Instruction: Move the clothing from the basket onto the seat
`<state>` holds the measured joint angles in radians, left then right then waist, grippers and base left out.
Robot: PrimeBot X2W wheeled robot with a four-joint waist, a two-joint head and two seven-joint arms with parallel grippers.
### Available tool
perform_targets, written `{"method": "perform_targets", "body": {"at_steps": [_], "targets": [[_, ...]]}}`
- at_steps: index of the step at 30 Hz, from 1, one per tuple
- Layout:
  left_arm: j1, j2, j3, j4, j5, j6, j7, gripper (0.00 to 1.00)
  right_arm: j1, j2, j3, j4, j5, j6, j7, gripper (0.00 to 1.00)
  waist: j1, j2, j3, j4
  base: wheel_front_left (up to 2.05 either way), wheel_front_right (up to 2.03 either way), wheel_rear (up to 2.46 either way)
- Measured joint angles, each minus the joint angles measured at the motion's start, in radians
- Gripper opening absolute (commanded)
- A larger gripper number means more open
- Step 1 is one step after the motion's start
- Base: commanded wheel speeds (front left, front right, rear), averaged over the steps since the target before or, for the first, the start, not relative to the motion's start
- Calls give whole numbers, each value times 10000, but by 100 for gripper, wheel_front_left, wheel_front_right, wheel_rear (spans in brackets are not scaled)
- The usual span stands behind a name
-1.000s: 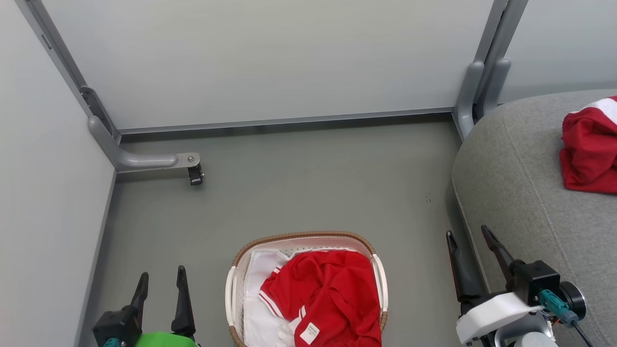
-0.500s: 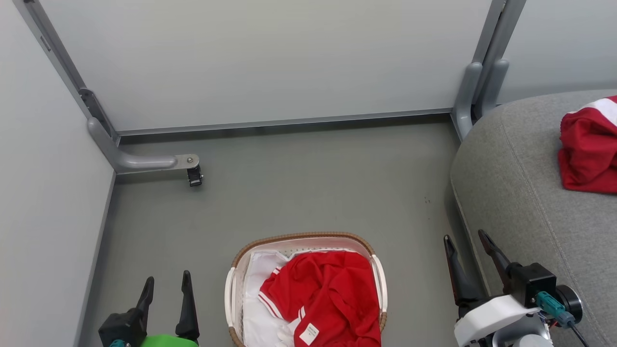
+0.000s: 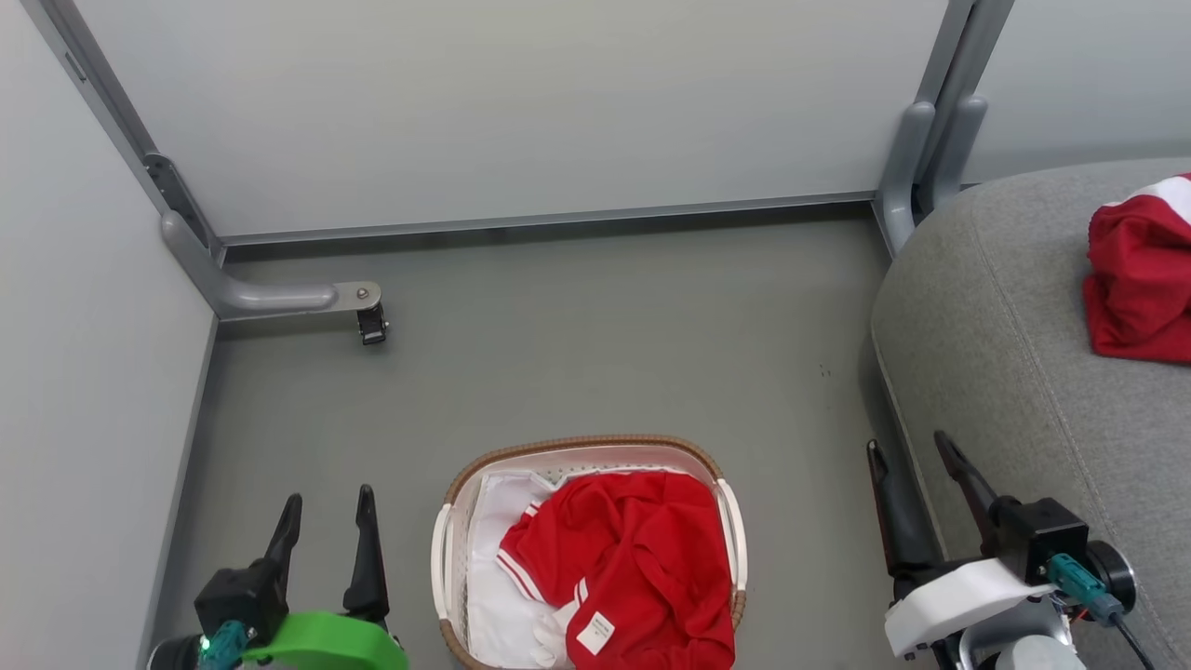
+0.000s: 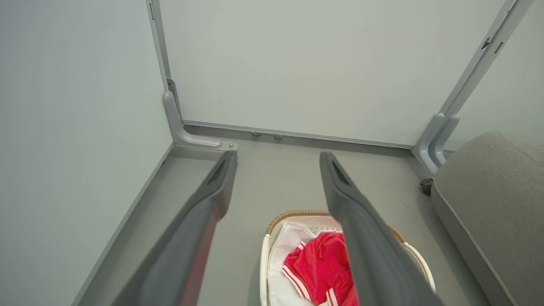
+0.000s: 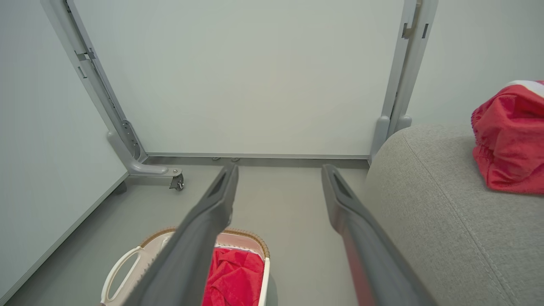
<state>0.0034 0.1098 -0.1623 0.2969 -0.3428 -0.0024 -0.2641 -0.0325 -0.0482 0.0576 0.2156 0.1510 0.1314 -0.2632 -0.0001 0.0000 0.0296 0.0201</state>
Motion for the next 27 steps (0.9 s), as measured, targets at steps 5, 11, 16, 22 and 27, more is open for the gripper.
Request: {"method": "perform_targets", "body": {"at_steps": [5,11,16,22,27], "targets": [[-839,13,-539,54,407,-274,82,100,-281,0,-355,-318,-142,-2,0,100,0,0,326,-32,0,0,0],[-2440,-201,-1509,518,828,-631,493,100,-1160,-4,-832,-951,-407,-2,0,100,0,0,1059,-139,0,0,0],[-3877,-353,-2355,1597,1139,-915,1055,100,-2148,-6,-894,-1505,-481,-2,0,100,0,0,1997,-347,0,0,0],[-5216,-385,-2945,3591,1202,-1131,1603,100,-3374,-10,-635,-2077,-322,-2,0,100,1,0,3318,-788,0,0,0],[-5941,-284,-3377,5281,1037,-1225,2107,100,-4045,-17,-470,-2610,58,-2,0,100,2,0,4455,-1359,0,0,0]]}}
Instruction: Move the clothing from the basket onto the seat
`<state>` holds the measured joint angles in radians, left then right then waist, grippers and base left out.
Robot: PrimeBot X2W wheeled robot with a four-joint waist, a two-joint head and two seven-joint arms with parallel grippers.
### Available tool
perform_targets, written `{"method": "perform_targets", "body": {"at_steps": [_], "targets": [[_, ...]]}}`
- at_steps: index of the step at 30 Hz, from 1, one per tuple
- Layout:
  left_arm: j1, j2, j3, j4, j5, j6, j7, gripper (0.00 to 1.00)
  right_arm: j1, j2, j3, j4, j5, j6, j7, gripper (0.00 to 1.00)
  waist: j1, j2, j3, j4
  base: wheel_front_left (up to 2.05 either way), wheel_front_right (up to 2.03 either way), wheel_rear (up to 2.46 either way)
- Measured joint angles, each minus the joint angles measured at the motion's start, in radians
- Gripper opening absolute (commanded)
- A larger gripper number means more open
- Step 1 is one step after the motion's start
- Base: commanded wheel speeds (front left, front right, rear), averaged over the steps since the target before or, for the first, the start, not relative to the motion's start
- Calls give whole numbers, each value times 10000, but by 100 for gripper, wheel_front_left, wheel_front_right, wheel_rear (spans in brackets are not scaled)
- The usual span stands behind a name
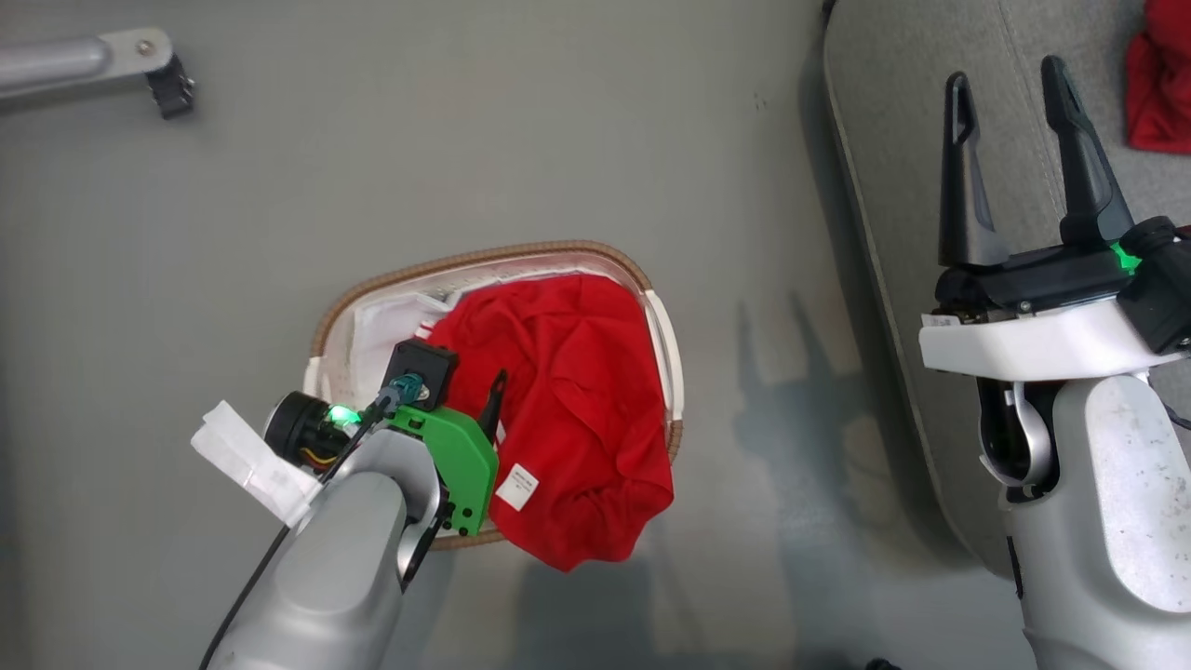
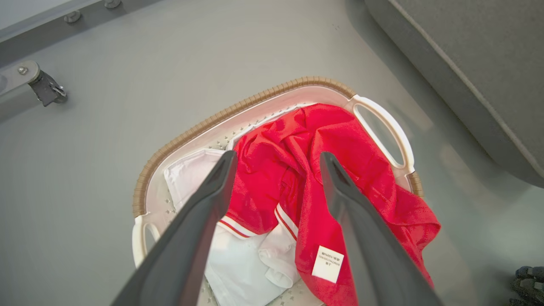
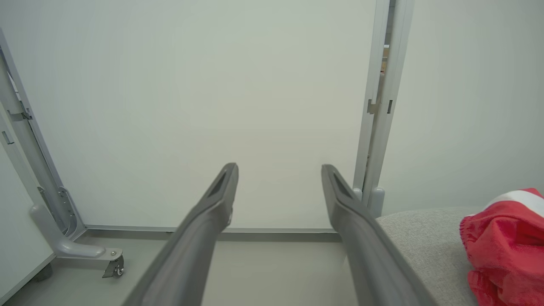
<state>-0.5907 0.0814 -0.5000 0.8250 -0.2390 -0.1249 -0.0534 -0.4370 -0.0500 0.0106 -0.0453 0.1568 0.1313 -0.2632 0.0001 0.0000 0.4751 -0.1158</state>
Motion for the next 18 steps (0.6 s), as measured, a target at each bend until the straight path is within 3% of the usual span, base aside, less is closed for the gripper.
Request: {"method": "perform_targets", "body": {"at_steps": [6,18], "targets": [[-572,330,-625,1354,-259,-36,453,100,-168,-10,282,-499,433,0,0,100,0,0,1171,-807,0,0,0],[-1521,991,-1335,2466,-842,-40,435,100,-537,-4,727,-1110,1172,0,0,100,1,0,3012,-2279,0,0,0]]}}
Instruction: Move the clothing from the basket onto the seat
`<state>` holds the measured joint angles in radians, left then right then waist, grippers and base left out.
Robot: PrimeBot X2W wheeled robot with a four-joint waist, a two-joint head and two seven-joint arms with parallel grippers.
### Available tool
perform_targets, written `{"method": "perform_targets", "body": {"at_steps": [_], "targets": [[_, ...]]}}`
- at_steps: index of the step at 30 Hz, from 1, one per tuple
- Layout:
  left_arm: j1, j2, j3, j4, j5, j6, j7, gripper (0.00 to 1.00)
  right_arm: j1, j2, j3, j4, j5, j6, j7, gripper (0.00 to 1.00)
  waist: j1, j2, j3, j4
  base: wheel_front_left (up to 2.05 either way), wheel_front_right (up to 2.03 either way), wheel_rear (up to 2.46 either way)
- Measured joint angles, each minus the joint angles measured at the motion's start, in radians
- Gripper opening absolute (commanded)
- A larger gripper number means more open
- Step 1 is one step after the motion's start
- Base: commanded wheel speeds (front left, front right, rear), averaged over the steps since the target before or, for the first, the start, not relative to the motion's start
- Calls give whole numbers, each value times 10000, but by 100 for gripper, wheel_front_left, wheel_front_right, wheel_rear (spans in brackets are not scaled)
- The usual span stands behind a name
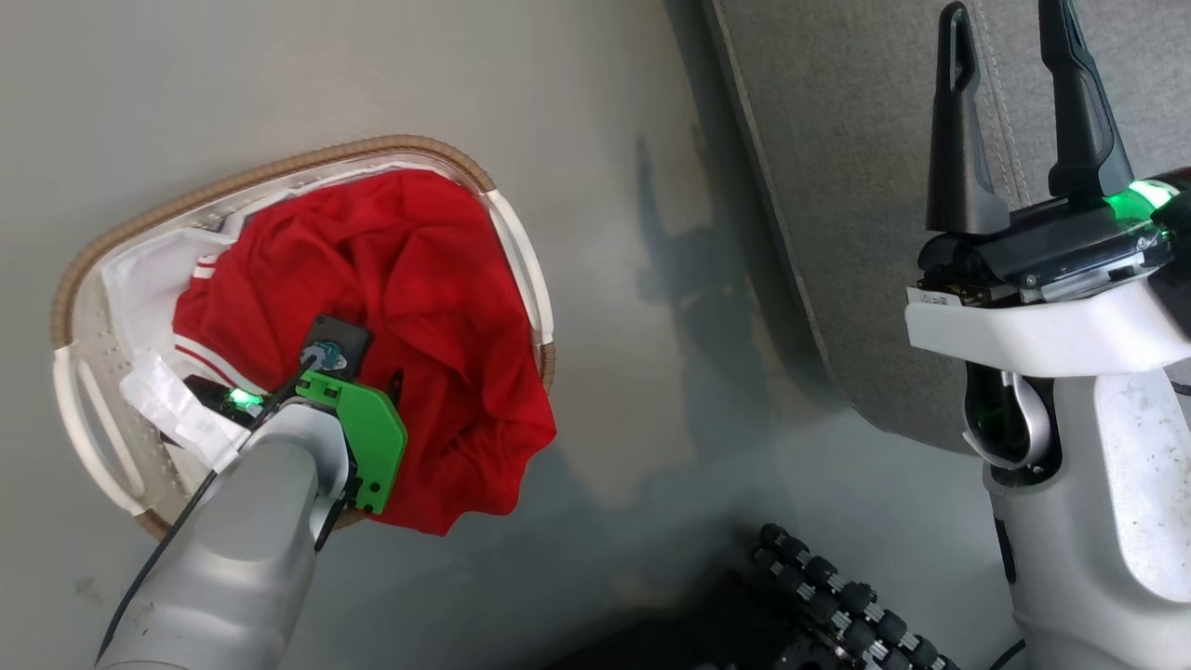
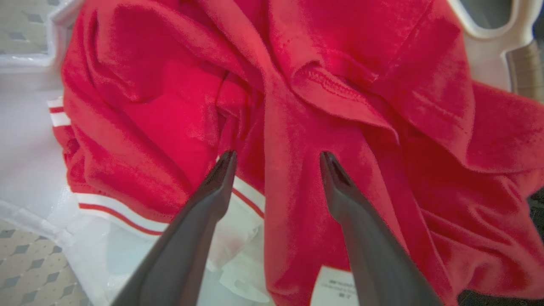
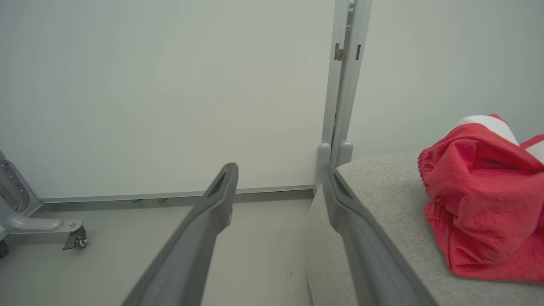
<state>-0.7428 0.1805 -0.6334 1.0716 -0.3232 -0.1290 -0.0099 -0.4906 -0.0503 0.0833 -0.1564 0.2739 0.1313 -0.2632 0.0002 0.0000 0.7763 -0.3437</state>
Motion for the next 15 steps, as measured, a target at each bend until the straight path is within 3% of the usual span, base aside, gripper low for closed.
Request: {"method": "perform_targets", "body": {"at_steps": [4,5,6,8,15], "targets": [[-161,40,-46,307,-125,0,2,100,-137,2,113,-90,86,0,0,100,0,0,395,-406,0,0,0],[-169,15,-88,341,-240,0,33,86,-137,2,119,-90,86,0,0,100,0,0,480,-490,0,0,0],[-177,-17,-144,347,-307,0,56,45,-137,2,119,-92,88,0,0,100,0,0,560,-564,0,0,0],[-214,-81,-232,336,-428,0,36,0,-136,4,117,-90,88,0,0,100,0,0,668,-667,0,0,0],[-349,-190,-662,148,-669,0,-447,0,-120,8,13,59,29,0,0,100,-1,0,586,-614,0,0,0]]}}
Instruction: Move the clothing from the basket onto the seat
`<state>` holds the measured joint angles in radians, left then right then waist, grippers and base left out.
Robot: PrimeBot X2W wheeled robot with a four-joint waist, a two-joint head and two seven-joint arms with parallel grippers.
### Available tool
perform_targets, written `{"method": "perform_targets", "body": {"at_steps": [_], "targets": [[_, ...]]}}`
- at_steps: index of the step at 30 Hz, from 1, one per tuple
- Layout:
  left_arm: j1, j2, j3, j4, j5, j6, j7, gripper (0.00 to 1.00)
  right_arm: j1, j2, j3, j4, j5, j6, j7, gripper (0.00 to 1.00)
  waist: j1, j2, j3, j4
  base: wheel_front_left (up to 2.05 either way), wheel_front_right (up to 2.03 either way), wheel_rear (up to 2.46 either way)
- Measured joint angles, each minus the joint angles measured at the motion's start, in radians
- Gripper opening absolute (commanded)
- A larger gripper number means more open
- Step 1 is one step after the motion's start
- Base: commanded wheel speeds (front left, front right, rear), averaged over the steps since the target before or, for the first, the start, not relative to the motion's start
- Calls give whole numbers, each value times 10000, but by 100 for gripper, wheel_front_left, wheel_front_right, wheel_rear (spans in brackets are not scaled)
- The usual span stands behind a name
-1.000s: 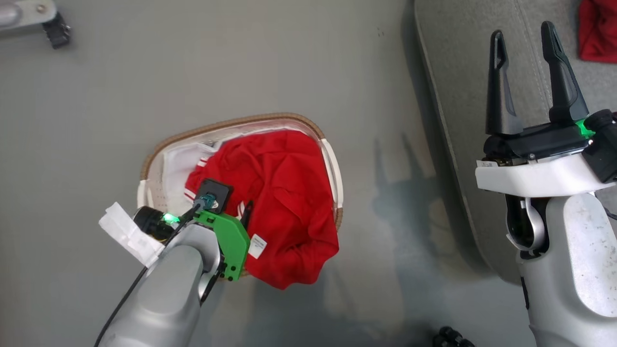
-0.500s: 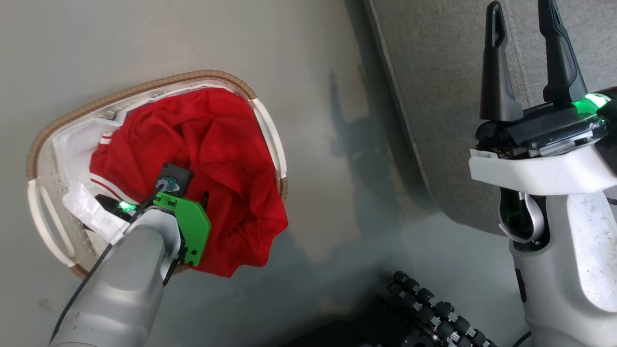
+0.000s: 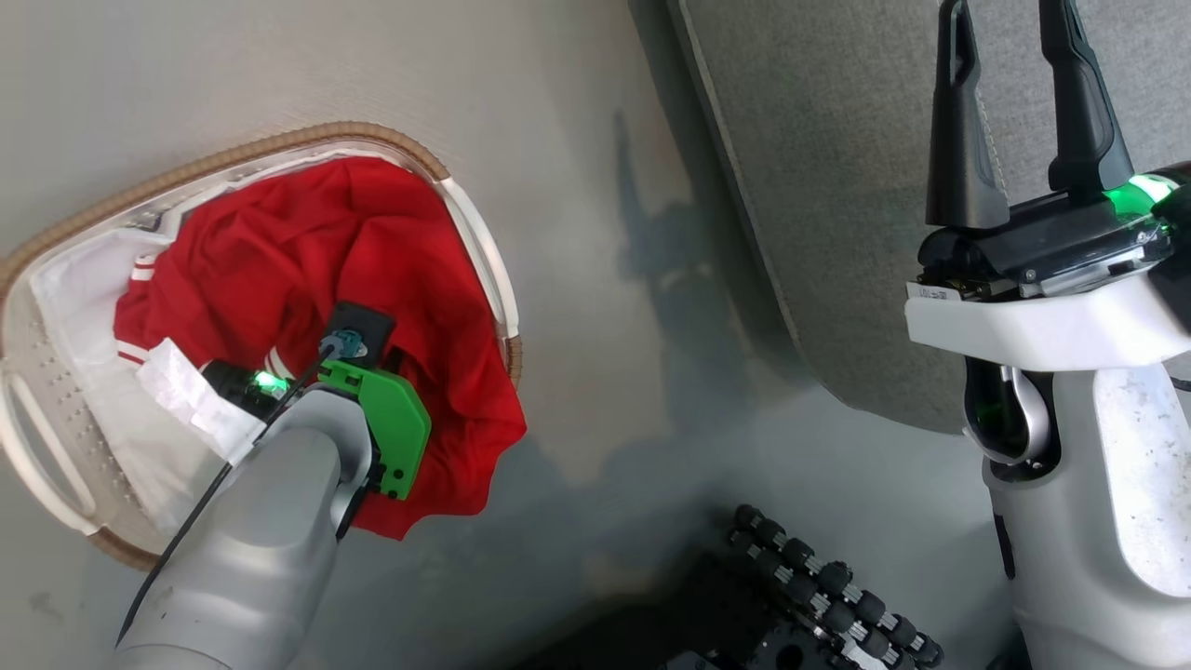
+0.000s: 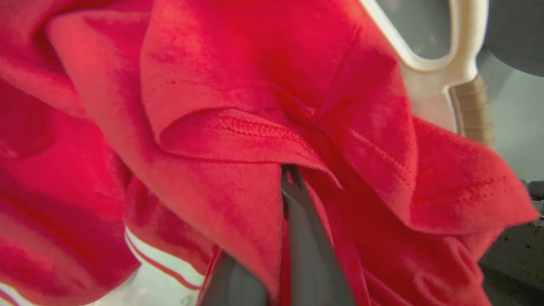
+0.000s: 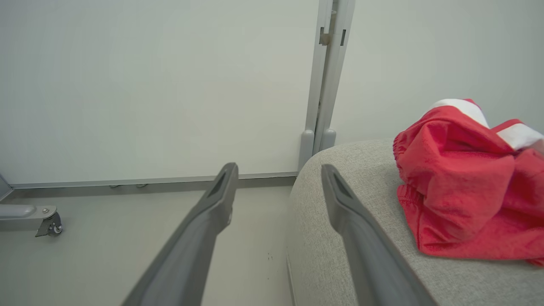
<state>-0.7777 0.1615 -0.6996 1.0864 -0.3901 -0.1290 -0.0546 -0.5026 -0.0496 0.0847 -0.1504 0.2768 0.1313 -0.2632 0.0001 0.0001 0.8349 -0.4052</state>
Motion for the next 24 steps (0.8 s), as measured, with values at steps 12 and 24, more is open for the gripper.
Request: {"method": "perform_targets", "body": {"at_steps": [12,24], "targets": [[-470,-240,-1243,-1083,-408,0,-836,0,507,10,-353,872,-617,2,0,100,0,0,-1111,801,0,0,0],[-1645,236,-2646,-3135,-997,0,-683,0,1858,15,-796,2228,-1361,0,0,100,-1,0,-3321,1766,0,0,0]]}}
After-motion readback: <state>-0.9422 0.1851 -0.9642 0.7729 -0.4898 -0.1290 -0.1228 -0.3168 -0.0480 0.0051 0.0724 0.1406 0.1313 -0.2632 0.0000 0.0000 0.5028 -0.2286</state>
